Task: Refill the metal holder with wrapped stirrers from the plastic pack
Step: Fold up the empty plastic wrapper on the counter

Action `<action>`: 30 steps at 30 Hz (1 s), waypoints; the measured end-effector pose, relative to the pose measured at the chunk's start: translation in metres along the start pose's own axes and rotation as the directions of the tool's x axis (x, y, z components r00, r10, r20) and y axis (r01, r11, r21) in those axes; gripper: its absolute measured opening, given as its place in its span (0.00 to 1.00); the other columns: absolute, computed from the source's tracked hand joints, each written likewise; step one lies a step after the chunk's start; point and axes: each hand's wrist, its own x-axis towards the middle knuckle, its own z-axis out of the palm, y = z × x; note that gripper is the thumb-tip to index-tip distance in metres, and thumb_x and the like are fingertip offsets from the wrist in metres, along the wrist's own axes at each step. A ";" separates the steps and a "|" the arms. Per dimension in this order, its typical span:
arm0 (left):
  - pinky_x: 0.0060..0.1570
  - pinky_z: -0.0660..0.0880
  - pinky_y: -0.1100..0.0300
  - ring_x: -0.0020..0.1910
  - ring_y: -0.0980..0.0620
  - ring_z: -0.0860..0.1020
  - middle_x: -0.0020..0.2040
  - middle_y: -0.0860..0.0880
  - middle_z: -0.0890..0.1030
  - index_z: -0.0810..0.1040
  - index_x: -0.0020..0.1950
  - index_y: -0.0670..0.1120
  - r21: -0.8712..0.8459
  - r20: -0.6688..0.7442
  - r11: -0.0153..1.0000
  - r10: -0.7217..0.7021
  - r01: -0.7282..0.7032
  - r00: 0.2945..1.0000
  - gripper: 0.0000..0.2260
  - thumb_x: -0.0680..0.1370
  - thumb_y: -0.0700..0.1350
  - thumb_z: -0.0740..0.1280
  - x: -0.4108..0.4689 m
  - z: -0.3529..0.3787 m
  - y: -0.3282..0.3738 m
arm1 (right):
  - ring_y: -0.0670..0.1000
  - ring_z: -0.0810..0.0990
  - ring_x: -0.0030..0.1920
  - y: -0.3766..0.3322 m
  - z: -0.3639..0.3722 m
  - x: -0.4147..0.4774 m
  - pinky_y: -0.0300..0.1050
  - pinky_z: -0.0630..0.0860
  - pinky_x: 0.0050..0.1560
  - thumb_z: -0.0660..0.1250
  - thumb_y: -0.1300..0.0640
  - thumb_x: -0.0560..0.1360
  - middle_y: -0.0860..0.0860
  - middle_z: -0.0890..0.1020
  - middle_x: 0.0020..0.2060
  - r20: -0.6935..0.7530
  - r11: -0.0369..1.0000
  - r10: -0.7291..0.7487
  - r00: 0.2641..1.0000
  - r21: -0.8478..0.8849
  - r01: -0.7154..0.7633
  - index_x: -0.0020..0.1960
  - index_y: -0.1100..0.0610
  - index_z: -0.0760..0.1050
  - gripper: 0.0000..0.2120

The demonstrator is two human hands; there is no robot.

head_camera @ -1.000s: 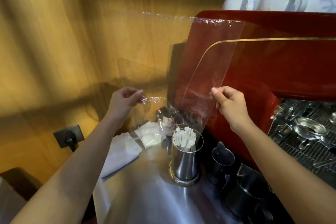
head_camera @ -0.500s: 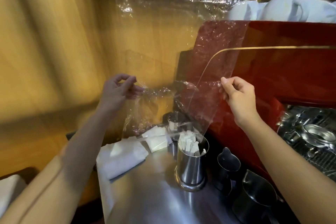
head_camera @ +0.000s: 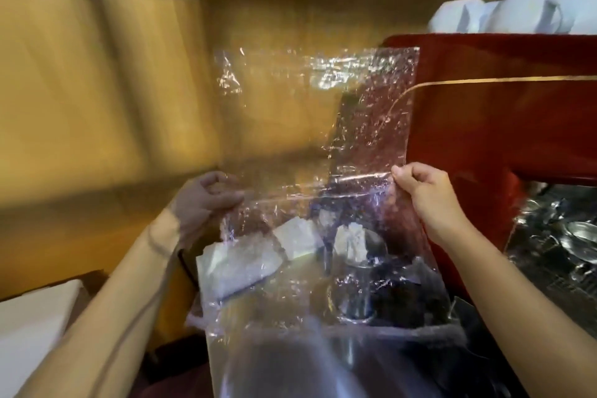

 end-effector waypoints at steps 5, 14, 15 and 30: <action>0.30 0.80 0.58 0.32 0.50 0.82 0.31 0.46 0.82 0.78 0.42 0.42 -0.114 -0.007 0.978 -0.178 0.176 0.984 0.09 0.63 0.37 0.72 -0.030 -0.005 -0.038 | 0.53 0.75 0.26 0.034 0.011 -0.019 0.43 0.73 0.25 0.61 0.60 0.77 0.54 0.78 0.24 0.146 0.968 0.239 0.960 0.036 -0.247 0.36 0.58 0.74 0.11; 0.38 0.80 0.49 0.37 0.43 0.82 0.40 0.41 0.84 0.75 0.52 0.42 -0.067 -0.151 0.940 -0.341 0.335 0.928 0.08 0.76 0.43 0.66 -0.066 0.019 -0.065 | 0.50 0.69 0.23 0.064 0.023 -0.046 0.42 0.67 0.23 0.58 0.65 0.78 0.51 0.76 0.21 0.171 0.905 0.366 0.915 0.165 -0.393 0.36 0.61 0.72 0.12; 0.41 0.78 0.49 0.37 0.42 0.81 0.42 0.38 0.83 0.74 0.54 0.39 -0.044 -0.125 0.927 -0.375 0.372 0.919 0.10 0.75 0.41 0.67 -0.071 0.021 -0.067 | 0.50 0.70 0.24 0.065 0.023 -0.048 0.42 0.68 0.23 0.58 0.65 0.77 0.51 0.76 0.22 0.163 0.904 0.373 0.913 0.157 -0.397 0.37 0.61 0.73 0.11; 0.26 0.78 0.61 0.25 0.50 0.78 0.28 0.45 0.81 0.76 0.40 0.42 0.077 -0.044 0.917 -0.389 0.391 0.920 0.04 0.75 0.37 0.67 -0.103 0.009 -0.084 | 0.51 0.80 0.27 0.096 0.014 -0.062 0.39 0.76 0.25 0.70 0.61 0.68 0.57 0.84 0.30 0.337 0.901 0.391 0.856 0.052 -0.432 0.42 0.59 0.78 0.04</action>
